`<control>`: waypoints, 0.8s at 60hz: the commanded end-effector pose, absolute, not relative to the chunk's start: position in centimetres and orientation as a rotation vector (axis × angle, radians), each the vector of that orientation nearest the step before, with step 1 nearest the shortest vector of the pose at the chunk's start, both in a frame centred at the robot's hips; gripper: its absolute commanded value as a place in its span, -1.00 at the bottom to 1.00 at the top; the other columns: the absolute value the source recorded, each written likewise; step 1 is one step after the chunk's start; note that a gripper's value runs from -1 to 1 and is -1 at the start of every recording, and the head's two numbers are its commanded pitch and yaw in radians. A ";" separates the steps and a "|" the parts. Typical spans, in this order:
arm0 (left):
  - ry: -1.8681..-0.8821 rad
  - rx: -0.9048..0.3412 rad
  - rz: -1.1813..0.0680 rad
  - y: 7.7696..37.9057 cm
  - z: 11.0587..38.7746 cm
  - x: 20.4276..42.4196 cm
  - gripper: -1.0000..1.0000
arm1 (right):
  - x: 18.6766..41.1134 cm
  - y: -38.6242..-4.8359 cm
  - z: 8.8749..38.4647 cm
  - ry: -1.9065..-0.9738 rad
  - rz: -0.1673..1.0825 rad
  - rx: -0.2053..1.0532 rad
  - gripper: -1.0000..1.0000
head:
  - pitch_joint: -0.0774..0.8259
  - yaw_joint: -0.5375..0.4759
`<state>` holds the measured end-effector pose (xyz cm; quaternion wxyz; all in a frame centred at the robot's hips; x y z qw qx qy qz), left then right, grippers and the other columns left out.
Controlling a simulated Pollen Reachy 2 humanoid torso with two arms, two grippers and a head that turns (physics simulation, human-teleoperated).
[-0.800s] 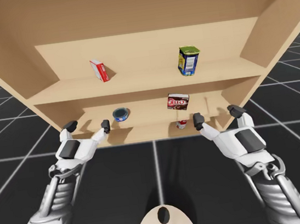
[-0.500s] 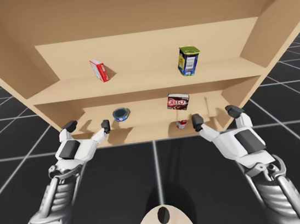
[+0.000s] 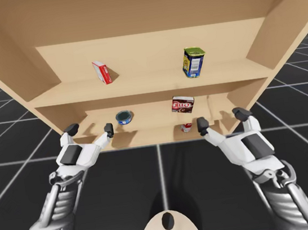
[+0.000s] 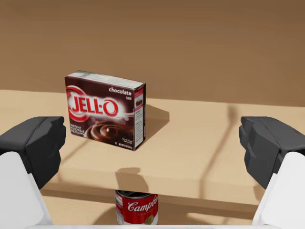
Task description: Find the potted meat can on the shelf and bring it to me.
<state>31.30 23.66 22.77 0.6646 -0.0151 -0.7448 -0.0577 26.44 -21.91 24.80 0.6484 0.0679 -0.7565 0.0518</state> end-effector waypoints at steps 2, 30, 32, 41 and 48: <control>-1.686 -0.027 -0.129 23.6 22.8 31.2 -1.00 | 25.2 -21.1 26.6 -1.739 0.044 0.141 -1.00 | -0.50 -0.36; -1.680 -0.029 -0.127 23.4 22.6 31.1 -1.00 | 20.5 -17.4 38.3 -1.819 0.164 0.144 -1.00 | -0.50 -0.42; -1.680 -0.029 -0.127 23.4 22.6 31.1 -1.00 | 20.7 -17.3 38.4 -1.813 0.167 0.150 -1.00 | -0.50 -0.42; -1.677 -0.030 -0.125 23.4 22.6 31.1 -1.00 | 22.6 -16.6 38.7 -1.780 0.155 0.143 -1.00 | -0.50 -0.42; -1.677 -0.031 -0.124 23.4 22.6 31.1 -1.00 | 24.8 -16.6 38.7 -1.748 0.137 0.131 -1.00 | -0.50 -0.42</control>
